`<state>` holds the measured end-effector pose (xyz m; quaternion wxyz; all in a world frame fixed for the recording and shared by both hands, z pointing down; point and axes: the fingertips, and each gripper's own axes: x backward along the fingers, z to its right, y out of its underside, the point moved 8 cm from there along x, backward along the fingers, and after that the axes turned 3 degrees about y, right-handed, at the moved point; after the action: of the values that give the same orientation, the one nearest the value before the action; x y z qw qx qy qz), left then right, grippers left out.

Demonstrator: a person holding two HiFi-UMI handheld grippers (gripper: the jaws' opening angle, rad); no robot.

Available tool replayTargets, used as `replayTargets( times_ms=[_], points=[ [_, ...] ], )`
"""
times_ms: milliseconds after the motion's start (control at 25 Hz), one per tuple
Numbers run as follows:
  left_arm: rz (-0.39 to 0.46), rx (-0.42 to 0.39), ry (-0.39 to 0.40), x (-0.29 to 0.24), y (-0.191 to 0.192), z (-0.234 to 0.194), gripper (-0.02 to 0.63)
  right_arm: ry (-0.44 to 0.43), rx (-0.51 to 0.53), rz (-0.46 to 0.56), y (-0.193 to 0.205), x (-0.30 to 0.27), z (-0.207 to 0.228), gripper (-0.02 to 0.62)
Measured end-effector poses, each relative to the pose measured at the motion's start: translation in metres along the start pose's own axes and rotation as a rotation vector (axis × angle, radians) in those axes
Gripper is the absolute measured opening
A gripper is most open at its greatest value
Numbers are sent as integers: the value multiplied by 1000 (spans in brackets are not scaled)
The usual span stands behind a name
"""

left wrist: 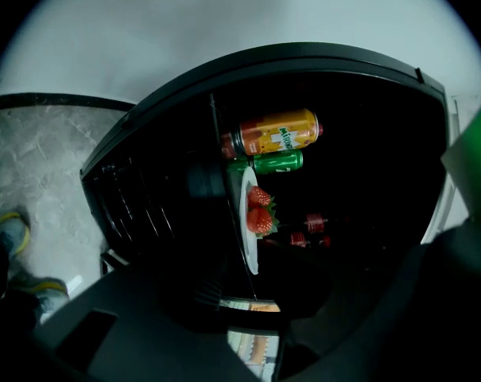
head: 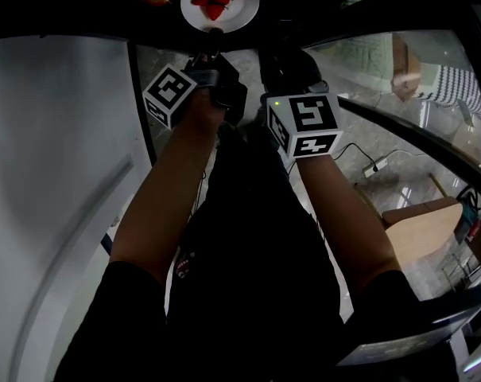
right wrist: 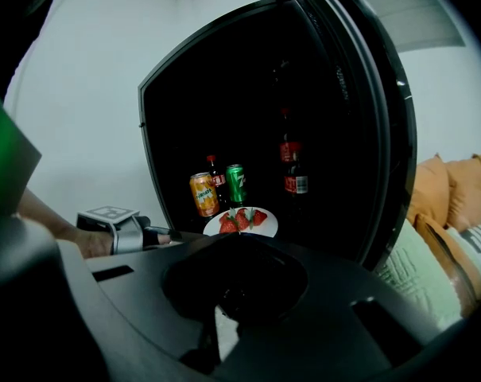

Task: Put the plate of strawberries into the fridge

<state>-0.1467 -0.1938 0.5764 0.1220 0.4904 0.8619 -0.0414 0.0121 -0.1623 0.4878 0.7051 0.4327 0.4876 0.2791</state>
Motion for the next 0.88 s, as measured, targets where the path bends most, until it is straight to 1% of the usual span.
replayTargets(
  times_ms=[40,120,200,240,320,400,440,520,560,600,640,720,880],
  points=[
    [-10,-38,-6,3,1,2,97,-1,1,-1,0,0,0,5],
    [-29,-144,-28,9,2,6,97,-4,4,-2,0,0,0,5],
    [-41,-291,-67,13,2,11,97,-4,8,-4,1,-1,0,5],
    [-49,-381,-89,14,2,14,97,-3,9,-5,1,-1,0,5],
    [-84,-600,-131,14,3,21,97,-2,11,-7,1,-2,1,5],
    [-134,-864,-168,12,7,29,97,-2,10,-10,2,-2,1,5],
    [-145,-997,-184,11,10,33,97,-4,7,-12,3,-2,1,5],
    [-136,-1241,-211,10,16,41,97,-7,-1,-17,4,-2,1,5],
    [-131,-1330,-226,9,19,44,97,-7,-4,-20,5,-1,2,5],
    [-129,-1385,-243,8,22,45,97,-6,-6,-24,6,0,2,5],
    [-129,-1410,-258,6,24,45,97,-3,-8,-26,6,0,3,5],
    [-127,-1430,-278,2,24,43,97,1,-12,-26,7,1,5,5],
    [-124,-1456,-288,-3,19,41,97,4,-11,-23,7,1,3,5]
  ],
)
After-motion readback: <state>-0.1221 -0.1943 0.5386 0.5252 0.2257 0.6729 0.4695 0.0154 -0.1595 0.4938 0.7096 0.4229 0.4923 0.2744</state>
